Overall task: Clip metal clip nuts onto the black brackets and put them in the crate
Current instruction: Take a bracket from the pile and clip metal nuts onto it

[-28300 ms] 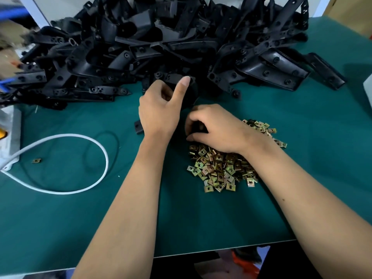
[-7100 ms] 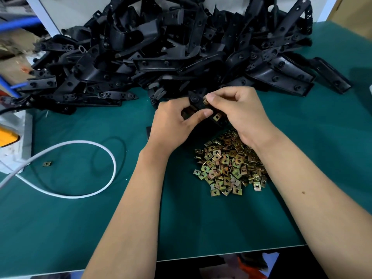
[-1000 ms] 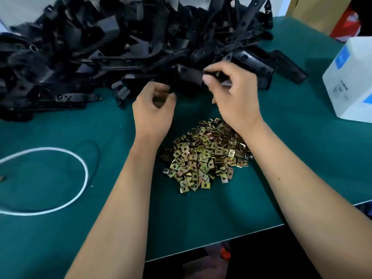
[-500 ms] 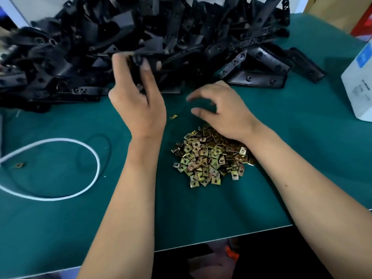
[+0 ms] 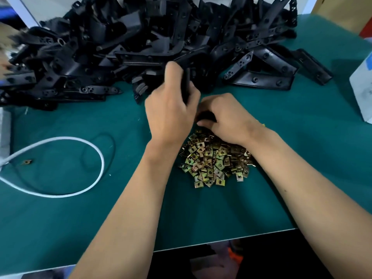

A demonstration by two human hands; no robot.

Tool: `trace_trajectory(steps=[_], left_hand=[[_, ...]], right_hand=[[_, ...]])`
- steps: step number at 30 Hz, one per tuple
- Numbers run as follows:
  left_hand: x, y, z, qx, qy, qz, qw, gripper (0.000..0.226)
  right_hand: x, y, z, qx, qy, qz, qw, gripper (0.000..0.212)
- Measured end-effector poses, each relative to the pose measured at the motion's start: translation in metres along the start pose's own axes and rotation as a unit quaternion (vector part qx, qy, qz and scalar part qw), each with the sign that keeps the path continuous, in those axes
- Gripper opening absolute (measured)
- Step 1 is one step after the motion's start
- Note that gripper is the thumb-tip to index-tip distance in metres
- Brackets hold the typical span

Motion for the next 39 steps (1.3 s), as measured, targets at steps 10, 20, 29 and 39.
trace_trajectory(steps=[10, 20, 29, 39], left_hand=[[-0.017, 0.036, -0.022, 0.072, 0.196, -0.016, 0.978, 0.049], [-0.025, 0.055, -0.031, -0.109, 0.308, 0.118, 0.938, 0.054], [-0.025, 0.06, -0.036, -0.131, 0.289, 0.114, 0.941, 0.061], [-0.026, 0.046, -0.033, -0.154, 0.273, 0.07, 0.947, 0.076]], right_hand=[[-0.001, -0.019, 0.004, -0.061, -0.028, -0.085, 0.994, 0.017], [-0.007, -0.02, 0.016, 0.194, -0.179, -0.092, 0.96, 0.004], [-0.004, -0.03, 0.002, 0.312, -0.158, -0.138, 0.927, 0.013], [-0.007, -0.034, 0.0, 0.387, -0.179, -0.182, 0.886, 0.02]])
Point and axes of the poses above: each hand's wrist, its own x-axis towards the middle knuckle, its own z-axis out of the back of the hand, y = z × x, the point moved 6 cm from there along x, towards the middle knuckle, and after that the axes turned 5 degrees about x, right-handed, at the moved point
